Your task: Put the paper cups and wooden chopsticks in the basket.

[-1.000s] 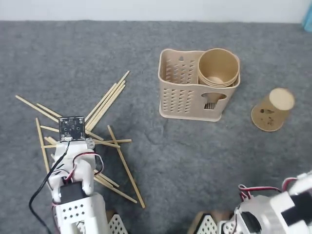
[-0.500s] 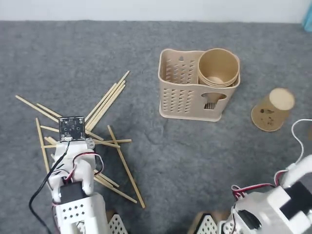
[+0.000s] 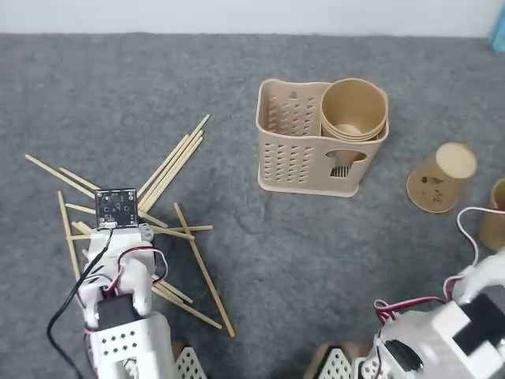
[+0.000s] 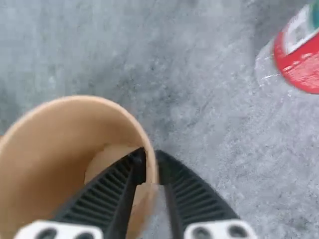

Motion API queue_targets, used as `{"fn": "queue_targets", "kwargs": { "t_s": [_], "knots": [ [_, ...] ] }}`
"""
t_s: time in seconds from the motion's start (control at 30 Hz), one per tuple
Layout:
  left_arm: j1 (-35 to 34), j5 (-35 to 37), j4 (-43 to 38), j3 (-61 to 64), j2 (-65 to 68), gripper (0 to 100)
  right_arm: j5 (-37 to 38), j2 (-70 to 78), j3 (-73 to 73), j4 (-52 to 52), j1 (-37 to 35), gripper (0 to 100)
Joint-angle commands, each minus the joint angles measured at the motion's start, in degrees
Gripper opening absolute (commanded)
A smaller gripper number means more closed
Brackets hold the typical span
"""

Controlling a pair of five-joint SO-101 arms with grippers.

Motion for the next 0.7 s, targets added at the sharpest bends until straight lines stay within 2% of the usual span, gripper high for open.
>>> {"fn": "queue_targets", "kwargs": {
  "t_s": [0.0, 0.2, 0.67],
  "knots": [
    [0.53, -0.53, -0.18, -0.22, -0.79, 2, 2.29, -1.36, -0.88, -1.45, -0.13, 21.9],
    [0.53, -0.53, -0.18, -0.22, -0.79, 2, 2.37, -4.70, -2.73, 1.27, 2.07, 21.2],
    [0.53, -0.53, -1.41, -0.22, -0.62, 2, 1.93, -11.82, -14.07, 27.47, 1.36, 21.0]
  ]
}}
